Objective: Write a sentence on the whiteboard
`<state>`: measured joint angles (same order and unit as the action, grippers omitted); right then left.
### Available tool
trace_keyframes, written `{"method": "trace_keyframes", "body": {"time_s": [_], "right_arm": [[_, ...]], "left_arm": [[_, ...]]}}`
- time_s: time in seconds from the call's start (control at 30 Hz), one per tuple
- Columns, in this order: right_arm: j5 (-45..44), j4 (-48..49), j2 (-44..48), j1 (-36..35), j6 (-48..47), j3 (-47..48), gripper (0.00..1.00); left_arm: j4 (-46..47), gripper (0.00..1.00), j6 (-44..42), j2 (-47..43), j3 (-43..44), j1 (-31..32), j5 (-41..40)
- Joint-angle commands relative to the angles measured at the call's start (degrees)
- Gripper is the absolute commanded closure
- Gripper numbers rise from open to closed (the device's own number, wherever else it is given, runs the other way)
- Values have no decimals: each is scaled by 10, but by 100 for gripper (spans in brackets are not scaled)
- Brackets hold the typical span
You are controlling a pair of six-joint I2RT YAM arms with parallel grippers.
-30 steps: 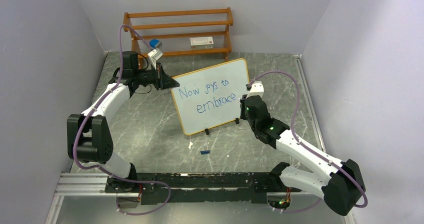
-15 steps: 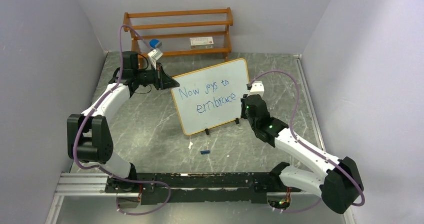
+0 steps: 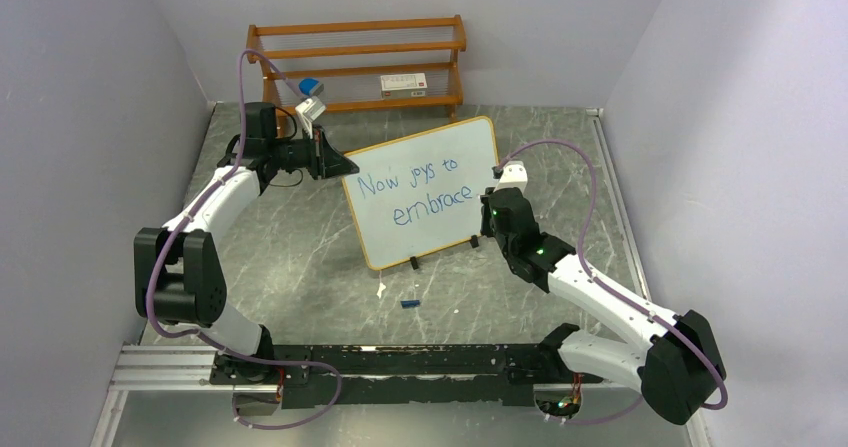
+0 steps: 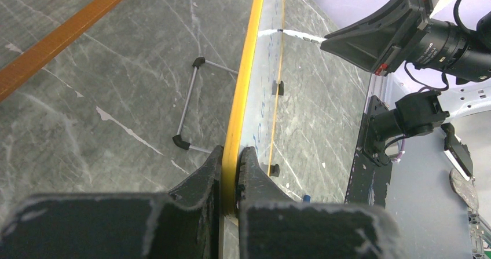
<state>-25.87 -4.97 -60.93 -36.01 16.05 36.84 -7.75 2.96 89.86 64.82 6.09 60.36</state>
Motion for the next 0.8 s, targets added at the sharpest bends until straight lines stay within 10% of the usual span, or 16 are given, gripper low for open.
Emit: {"method": "trace_keyframes", "body": {"time_s": [0.0,0.77], "right_arm": [[-3,15,0,7,-1,-3,100],[17,-79,141,7,-3,13,100]], "left_arm": [[-67,95,-94,44,-32,30,-145],[-43,38,-71,-49,-62,30,-196]]}}
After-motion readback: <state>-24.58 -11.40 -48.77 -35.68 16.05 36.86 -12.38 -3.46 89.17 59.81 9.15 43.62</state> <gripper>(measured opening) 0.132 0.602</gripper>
